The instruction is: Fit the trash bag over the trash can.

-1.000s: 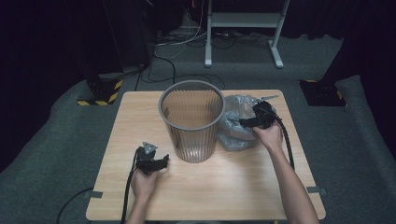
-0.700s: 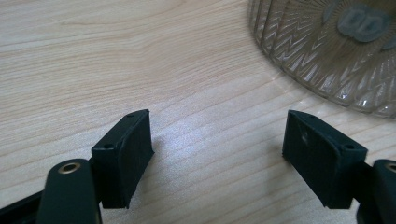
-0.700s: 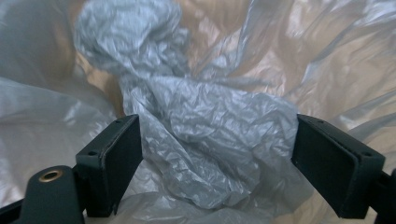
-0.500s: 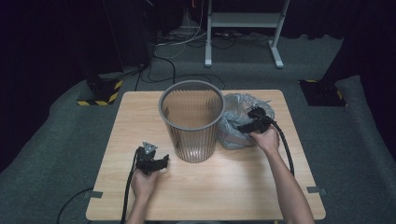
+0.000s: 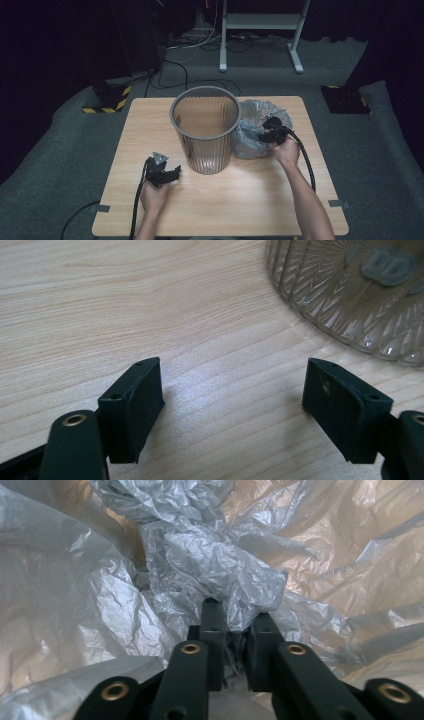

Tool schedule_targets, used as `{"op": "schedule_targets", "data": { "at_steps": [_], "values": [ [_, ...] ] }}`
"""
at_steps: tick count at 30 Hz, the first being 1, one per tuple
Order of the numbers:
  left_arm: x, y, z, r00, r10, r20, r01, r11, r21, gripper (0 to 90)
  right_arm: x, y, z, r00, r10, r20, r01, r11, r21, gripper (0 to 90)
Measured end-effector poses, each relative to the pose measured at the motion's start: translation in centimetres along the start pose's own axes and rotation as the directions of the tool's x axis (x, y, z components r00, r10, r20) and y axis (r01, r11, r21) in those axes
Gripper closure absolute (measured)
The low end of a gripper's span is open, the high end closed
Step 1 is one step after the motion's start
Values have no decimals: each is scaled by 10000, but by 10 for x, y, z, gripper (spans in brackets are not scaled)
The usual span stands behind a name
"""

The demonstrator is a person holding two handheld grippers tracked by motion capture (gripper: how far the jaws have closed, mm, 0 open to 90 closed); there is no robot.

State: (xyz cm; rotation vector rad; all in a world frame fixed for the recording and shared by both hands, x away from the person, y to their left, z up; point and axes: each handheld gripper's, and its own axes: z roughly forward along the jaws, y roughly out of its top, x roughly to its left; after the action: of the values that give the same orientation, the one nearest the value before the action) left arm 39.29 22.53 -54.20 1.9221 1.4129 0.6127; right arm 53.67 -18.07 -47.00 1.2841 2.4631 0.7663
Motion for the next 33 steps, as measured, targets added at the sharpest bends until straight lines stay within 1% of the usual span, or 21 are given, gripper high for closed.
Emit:
{"op": "schedule_targets", "data": {
  "at_steps": [4,5,10,14,15,16,21,22,23,24,25,29,30,31,33],
  "values": [
    [0,0,0,10000,1,-3,-1,10000,0,241,1,1,-4,10000,-58,72,59,9999,-121,850],
    [0,0,0,10000,8,-11,-8,10000,1,241,1,1,-8,9999,-105,135,109,9996,-270,854],
    [0,0,0,10000,15,-23,-15,10000,4,241,1,2,-23,9992,-218,346,237,9981,-566,857],
    [0,0,0,10000,16,-26,-16,10000,6,241,-3,1,-37,9989,-119,443,156,9964,-833,857],
    [0,0,0,10000,16,-26,-16,10000,6,240,-3,1,-37,9989,-119,443,156,9964,-833,857],
    [0,0,0,10000,22,-31,-22,10000,7,240,-6,0,-44,9990,-48,455,91,9956,-938,857],
    [0,0,0,10000,20,-24,-20,10000,10,240,-12,-5,-59,9991,106,414,-59,9936,-1126,858],
    [0,0,0,10000,20,-24,-20,10000,10,240,-12,-5,-59,9991,106,414,-59,9936,-1126,858],
    [0,0,0,10000,21,-30,-21,10000,8,240,-14,-7,-65,9990,157,421,-105,9926,-1211,859],
    [0,0,0,10000,21,-30,-21,10000,8,241,-14,-7,-65,9990,157,421,-105,9926,-1211,859],
    [0,0,0,10000,26,-29,-26,10000,13,240,-17,-8,-71,9989,278,369,-226,9908,-1335,859],
    [0,0,0,10000,10,-37,-10,10000,6,240,-20,-8,-85,9985,294,463,-222,9885,-1494,861],
    [0,0,0,10000,10,-37,-10,10000,6,240,-20,-8,-85,9985,294,463,-222,9885,-1494,861],
    [-1,0,0,10000,5,-33,-5,10000,5,240,-20,-6,-94,9986,274,458,-199,9873,-1579,861],
    [-1,0,0,10000,0,-37,0,10000,4,240,-21,-5,-101,9987,331,378,-262,9853,-1689,861]
  ]
}}
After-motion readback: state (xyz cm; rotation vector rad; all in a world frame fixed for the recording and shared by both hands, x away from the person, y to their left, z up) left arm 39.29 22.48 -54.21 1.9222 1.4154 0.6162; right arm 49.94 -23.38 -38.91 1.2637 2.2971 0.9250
